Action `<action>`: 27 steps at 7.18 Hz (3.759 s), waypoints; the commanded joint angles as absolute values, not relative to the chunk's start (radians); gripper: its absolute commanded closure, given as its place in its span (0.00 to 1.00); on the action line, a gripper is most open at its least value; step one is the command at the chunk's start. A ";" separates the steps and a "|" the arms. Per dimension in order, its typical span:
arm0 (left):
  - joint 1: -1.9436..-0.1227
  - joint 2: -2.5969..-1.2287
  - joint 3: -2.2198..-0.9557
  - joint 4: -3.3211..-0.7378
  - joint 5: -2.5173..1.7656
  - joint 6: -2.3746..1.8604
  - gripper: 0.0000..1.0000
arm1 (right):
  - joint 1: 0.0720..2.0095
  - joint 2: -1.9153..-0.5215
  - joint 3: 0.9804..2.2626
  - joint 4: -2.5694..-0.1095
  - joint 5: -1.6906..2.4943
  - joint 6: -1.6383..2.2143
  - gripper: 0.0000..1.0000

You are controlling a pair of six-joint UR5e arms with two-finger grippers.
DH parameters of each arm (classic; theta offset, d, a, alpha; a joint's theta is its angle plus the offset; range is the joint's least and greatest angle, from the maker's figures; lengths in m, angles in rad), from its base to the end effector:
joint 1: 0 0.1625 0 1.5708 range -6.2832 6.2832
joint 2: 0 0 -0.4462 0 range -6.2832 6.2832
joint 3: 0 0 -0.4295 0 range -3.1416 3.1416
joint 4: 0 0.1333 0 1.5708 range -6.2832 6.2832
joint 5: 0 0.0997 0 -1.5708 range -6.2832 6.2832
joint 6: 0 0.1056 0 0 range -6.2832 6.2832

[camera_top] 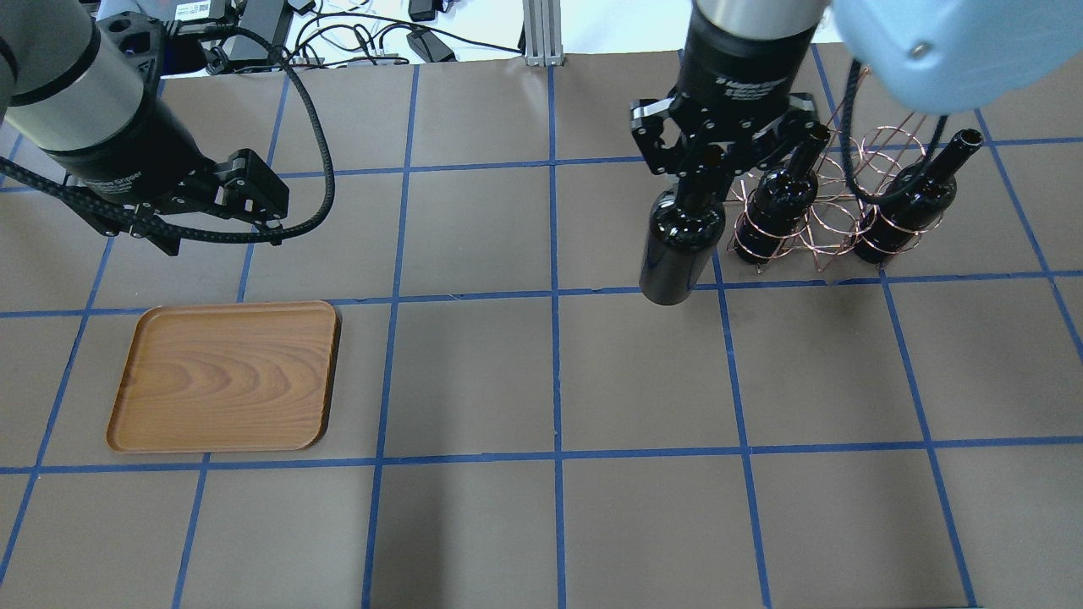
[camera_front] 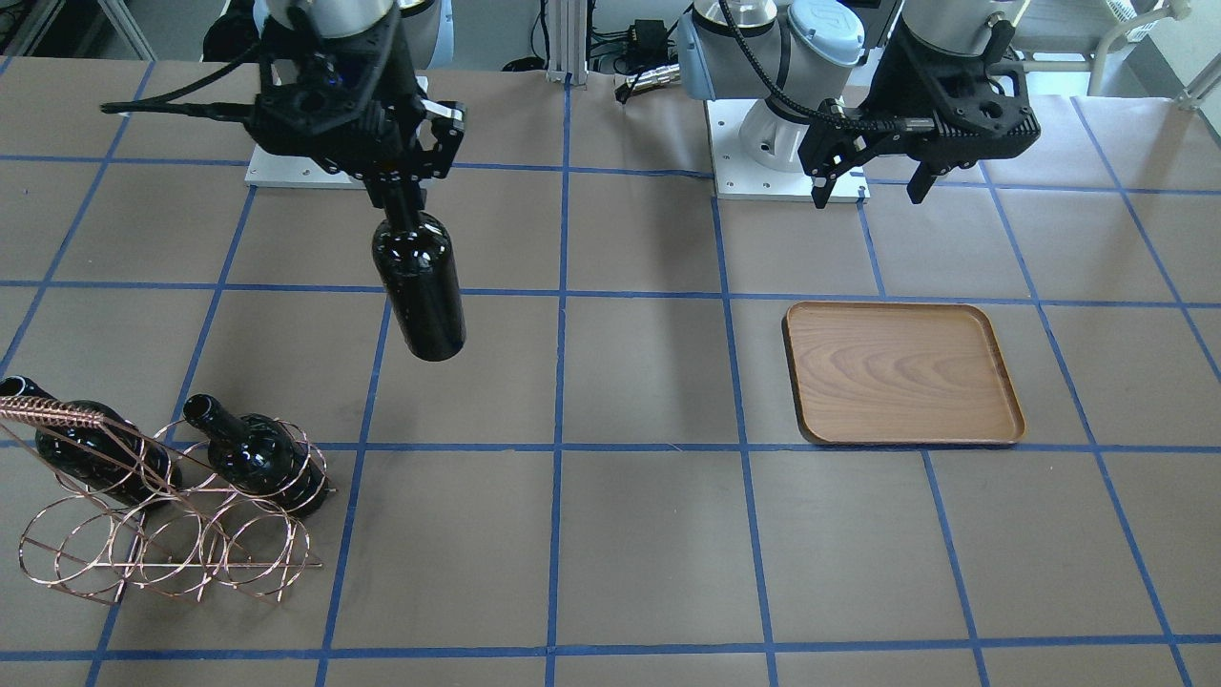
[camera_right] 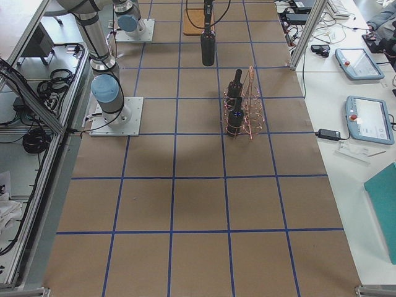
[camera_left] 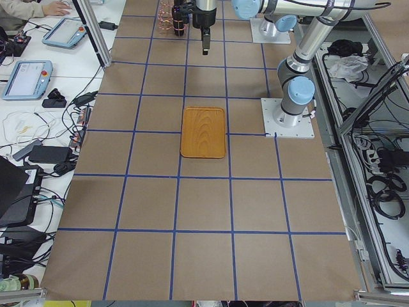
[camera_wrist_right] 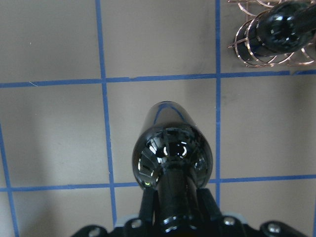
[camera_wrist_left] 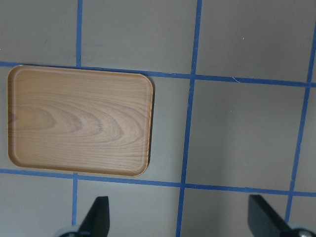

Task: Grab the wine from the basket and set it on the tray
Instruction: 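Pull the dark bottle out of the rack with the right gripper, then carry the bottle toward the tray and stand it upright on the table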

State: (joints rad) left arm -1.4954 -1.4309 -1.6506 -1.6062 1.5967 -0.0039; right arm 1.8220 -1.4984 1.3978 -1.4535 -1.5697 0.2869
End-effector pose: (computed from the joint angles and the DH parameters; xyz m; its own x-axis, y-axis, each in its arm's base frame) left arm -0.0949 -0.4773 0.5271 -0.9965 -0.0798 -0.0258 -0.0792 0.9966 -0.0248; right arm 0.2678 -0.5069 0.5434 -0.9994 0.0357 0.0037 0.0357 0.9992 0.0163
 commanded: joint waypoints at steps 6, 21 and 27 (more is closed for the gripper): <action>-1.491 -1.431 -1.652 -1.612 1.623 -0.002 0.00 | 2.067 -1.332 1.416 -1.672 -1.583 0.642 1.00; -1.430 -1.431 -1.660 -1.612 1.640 0.018 0.00 | 2.126 -1.284 1.508 -1.802 -1.583 0.707 0.03; -1.437 -1.434 -1.655 -1.582 1.640 0.117 0.00 | 1.965 -1.380 1.434 -1.740 -1.572 0.446 0.00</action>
